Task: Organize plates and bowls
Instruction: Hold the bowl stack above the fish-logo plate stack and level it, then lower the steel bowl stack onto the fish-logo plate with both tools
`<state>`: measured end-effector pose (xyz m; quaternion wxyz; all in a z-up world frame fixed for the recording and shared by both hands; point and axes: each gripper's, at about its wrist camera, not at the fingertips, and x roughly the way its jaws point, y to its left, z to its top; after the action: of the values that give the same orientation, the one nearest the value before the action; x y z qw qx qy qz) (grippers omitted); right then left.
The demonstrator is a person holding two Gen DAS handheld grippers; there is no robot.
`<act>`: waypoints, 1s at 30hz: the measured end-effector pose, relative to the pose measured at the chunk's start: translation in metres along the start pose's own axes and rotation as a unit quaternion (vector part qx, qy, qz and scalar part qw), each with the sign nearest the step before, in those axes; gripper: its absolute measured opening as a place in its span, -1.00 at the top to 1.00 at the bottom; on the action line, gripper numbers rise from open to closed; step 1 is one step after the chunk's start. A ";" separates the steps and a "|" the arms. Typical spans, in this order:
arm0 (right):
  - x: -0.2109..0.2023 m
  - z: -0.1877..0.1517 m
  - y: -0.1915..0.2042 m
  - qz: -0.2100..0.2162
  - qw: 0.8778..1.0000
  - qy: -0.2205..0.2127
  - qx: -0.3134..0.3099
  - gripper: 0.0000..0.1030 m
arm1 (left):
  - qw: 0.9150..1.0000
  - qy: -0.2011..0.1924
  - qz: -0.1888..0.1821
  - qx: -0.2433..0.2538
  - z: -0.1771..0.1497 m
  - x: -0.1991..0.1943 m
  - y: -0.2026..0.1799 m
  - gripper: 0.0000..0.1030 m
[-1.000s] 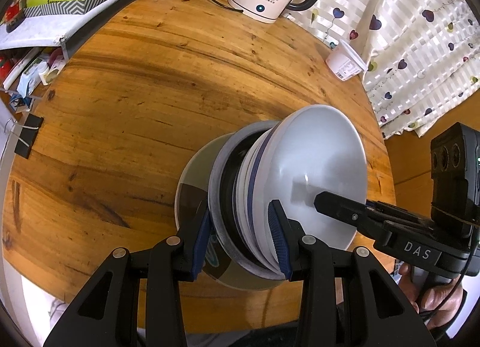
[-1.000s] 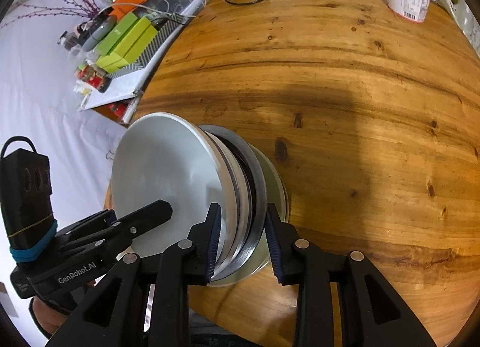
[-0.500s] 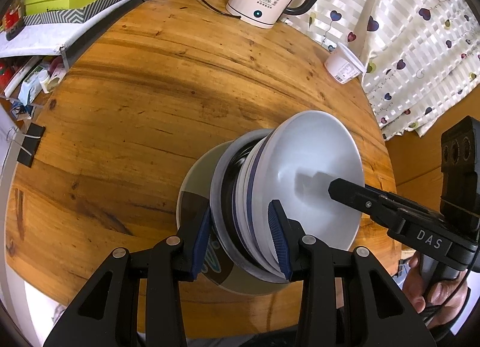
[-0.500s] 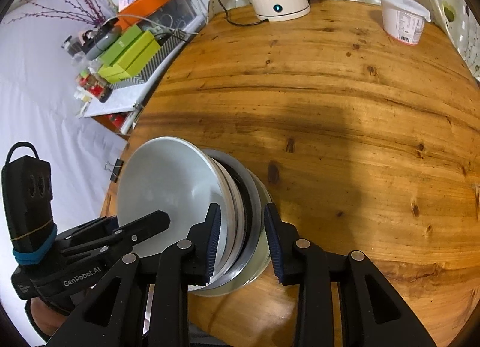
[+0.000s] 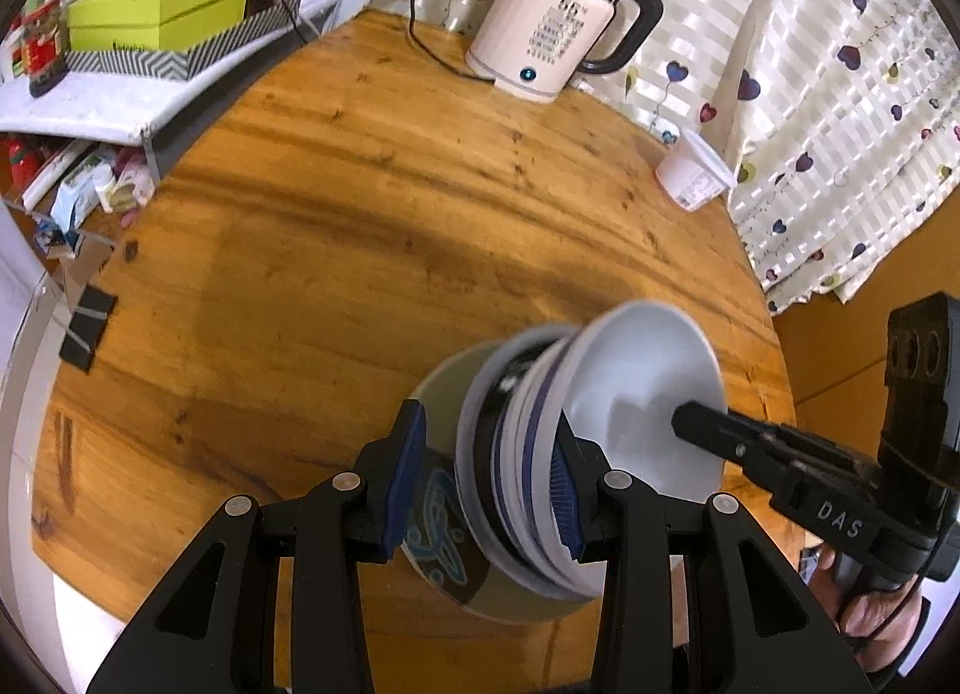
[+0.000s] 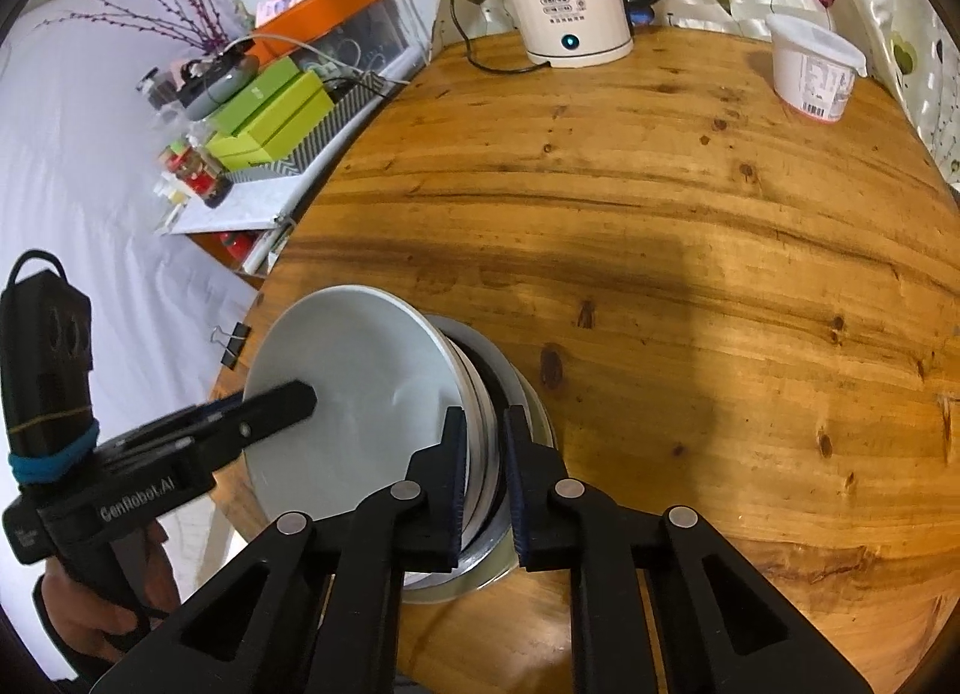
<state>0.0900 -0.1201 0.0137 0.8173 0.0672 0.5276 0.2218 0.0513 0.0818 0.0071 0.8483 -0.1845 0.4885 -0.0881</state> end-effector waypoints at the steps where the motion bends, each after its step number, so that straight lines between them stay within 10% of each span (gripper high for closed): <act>1: -0.001 0.000 0.000 0.001 1.000 -0.002 0.000 0.79 | 1.000 -0.003 -0.001 0.001 0.002 -0.001 0.000 0.23; 10: -0.002 0.004 0.002 0.005 1.000 -0.007 -0.010 0.81 | 0.999 -0.012 -0.023 0.028 0.010 0.002 -0.009 0.70; 30: 0.004 0.017 -0.011 0.035 0.998 0.039 0.042 0.81 | 0.998 0.037 -0.045 0.009 0.018 0.005 -0.007 0.72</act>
<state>0.1098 -0.1255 0.0140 0.7841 0.1112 0.5656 0.2301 0.0694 0.0779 0.0134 0.8266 -0.1949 0.5099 -0.1372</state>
